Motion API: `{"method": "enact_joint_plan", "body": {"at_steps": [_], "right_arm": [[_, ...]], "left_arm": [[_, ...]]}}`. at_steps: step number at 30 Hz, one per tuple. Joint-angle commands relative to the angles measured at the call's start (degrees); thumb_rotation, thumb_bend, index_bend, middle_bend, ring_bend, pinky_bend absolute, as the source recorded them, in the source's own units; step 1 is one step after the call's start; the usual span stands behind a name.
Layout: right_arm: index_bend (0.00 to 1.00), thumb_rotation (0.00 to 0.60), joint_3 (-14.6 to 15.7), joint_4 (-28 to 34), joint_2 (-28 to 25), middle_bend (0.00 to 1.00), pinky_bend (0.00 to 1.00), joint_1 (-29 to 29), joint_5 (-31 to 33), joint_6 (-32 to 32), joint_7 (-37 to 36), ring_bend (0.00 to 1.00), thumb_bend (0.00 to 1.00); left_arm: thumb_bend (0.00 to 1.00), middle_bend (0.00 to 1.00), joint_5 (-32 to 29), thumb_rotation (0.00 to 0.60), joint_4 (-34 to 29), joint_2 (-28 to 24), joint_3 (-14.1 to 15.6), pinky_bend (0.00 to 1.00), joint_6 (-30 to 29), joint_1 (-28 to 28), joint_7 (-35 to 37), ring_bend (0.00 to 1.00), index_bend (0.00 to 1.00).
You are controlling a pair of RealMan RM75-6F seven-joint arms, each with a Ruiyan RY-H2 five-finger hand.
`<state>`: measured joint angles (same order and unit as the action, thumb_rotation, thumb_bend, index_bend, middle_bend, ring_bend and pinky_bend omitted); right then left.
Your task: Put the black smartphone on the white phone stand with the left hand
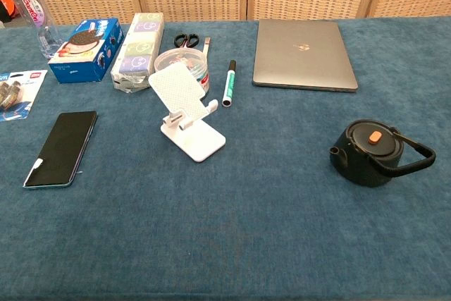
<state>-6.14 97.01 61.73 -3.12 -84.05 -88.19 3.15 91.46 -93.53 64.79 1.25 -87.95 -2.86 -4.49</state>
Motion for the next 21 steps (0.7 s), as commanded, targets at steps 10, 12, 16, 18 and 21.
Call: {"method": "enact_joint_plan", "body": {"at_steps": [10,12,16,18,21], "right_arm": [[0.0,0.6,-0.65,-0.69,1.05,0.0,0.0,-0.55,2.1,1.25,2.22,0.0,0.0],[0.0,0.6,-0.83,-0.58,1.09,0.0,0.0,-0.68,2.4,1.39,2.54,0.0,0.0],[0.0,0.6,-1.19,-0.56,1.14,0.0,0.0,-0.48,2.89,0.82,3.1,0.0,0.0],[0.0,0.6,-1.4,-0.56,1.08,0.0,0.0,-0.38,3.37,0.74,2.94,0.0,0.0],[0.0,0.6,-1.62,-0.69,0.97,0.0,0.0,-0.32,4.23,1.01,2.82,0.0,0.0]], "left_arm": [[0.0,0.0,18.69,0.6,18.7,1.85,-0.16,0.0,0.85,-10.64,1.07,0.0,0.0],[0.0,0.0,22.52,0.6,26.01,3.61,-0.23,0.0,1.51,-14.7,2.99,0.0,0.0],[0.01,0.0,29.87,0.6,41.39,9.02,0.54,0.03,-2.74,-21.44,9.03,0.0,0.0],[0.03,0.0,32.62,0.6,49.02,12.23,1.49,0.07,-6.4,-23.78,13.3,0.0,0.0],[0.03,0.0,33.8,0.6,60.11,16.87,3.27,0.09,-8.22,-25.95,19.38,0.0,0.0]]}}
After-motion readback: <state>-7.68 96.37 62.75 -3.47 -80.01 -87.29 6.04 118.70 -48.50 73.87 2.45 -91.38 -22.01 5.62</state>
